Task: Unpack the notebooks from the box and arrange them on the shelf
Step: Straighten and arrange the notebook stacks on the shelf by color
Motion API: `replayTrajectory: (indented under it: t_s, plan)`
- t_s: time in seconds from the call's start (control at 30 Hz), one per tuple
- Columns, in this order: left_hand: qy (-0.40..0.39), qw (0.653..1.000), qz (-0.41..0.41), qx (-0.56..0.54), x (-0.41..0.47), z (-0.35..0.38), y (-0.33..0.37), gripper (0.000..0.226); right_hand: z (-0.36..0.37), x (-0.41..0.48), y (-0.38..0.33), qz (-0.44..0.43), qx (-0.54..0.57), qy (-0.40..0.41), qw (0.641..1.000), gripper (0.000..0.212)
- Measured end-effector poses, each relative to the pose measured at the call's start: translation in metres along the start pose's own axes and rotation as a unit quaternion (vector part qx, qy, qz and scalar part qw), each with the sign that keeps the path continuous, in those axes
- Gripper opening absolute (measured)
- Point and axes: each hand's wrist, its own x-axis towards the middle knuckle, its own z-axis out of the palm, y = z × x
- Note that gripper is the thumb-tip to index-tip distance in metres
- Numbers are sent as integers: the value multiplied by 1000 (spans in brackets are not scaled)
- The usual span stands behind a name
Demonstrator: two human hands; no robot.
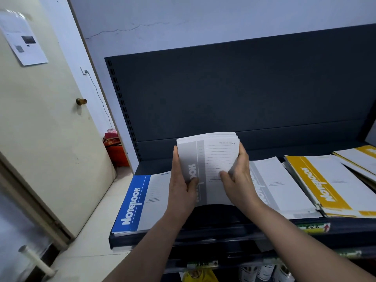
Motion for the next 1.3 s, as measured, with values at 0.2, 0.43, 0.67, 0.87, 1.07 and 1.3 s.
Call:
replayTrajectory:
  t_s: [0.2, 0.43, 0.67, 0.87, 1.07, 1.3]
  plan:
    - [4, 1000, -5, -28, 1, 4, 2, 106, -2, -2, -1, 0, -28, -21, 999, 93]
    - [-16, 1000, -10, -16, -1, 2, 2, 100, -1, -11, 11, 11, -62, -35, 997, 83]
    - [5, 1000, 2, 17, -3, -3, 0, 97, -9, -18, 24, -2, -94, -15, 995, 72]
    - [-51, 997, -59, -21, 24, -16, 6, 90, -20, -6, 8, 19, -83, -29, 996, 68]
    - [-118, 974, -182, 57, 42, -15, -2, 51, -18, 26, 1, 152, -190, -199, 949, 66]
    - [-147, 949, -247, 133, 36, -6, -18, 36, -1, 25, 10, 226, -300, -250, 892, 55]
